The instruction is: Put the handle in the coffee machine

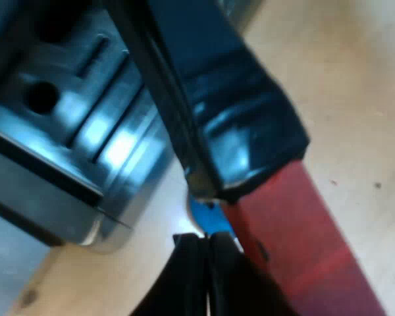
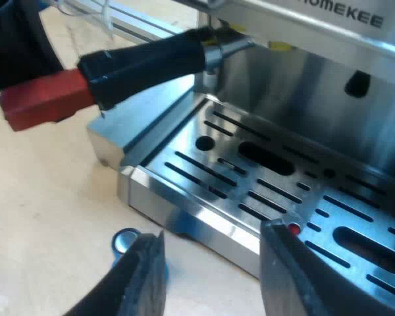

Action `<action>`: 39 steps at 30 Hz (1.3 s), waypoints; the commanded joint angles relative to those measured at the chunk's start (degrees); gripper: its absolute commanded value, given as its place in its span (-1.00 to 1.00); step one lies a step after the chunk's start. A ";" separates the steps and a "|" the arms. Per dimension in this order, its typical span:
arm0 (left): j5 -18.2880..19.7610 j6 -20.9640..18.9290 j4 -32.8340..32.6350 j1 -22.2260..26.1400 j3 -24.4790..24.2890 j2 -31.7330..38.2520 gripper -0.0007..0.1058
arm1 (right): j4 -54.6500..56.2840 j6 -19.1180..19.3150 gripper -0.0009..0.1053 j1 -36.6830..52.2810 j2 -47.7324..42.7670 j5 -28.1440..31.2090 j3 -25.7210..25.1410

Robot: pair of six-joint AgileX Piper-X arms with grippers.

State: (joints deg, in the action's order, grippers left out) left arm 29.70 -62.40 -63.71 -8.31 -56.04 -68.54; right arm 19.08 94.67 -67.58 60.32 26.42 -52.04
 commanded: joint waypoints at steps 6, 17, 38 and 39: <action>-7.37 -7.11 1.89 -5.90 0.05 3.14 -0.98 | 0.65 4.09 -0.27 -4.89 -1.39 -1.81 -0.11; -13.71 -13.17 1.84 -10.22 0.05 3.86 -0.98 | 0.83 4.09 0.36 -10.31 -2.30 2.41 -0.28; -8.45 -17.25 0.08 -16.44 0.05 5.18 -0.98 | 3.46 3.40 0.36 -10.68 -6.56 4.59 -0.26; -8.45 -17.24 -0.03 -16.94 0.05 5.18 -0.98 | 3.62 3.10 0.36 -10.68 -6.56 4.59 -0.26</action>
State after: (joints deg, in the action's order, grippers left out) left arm 14.13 -78.95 -61.98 -22.99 -56.04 -63.70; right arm 22.63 97.82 -78.16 54.22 30.62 -52.04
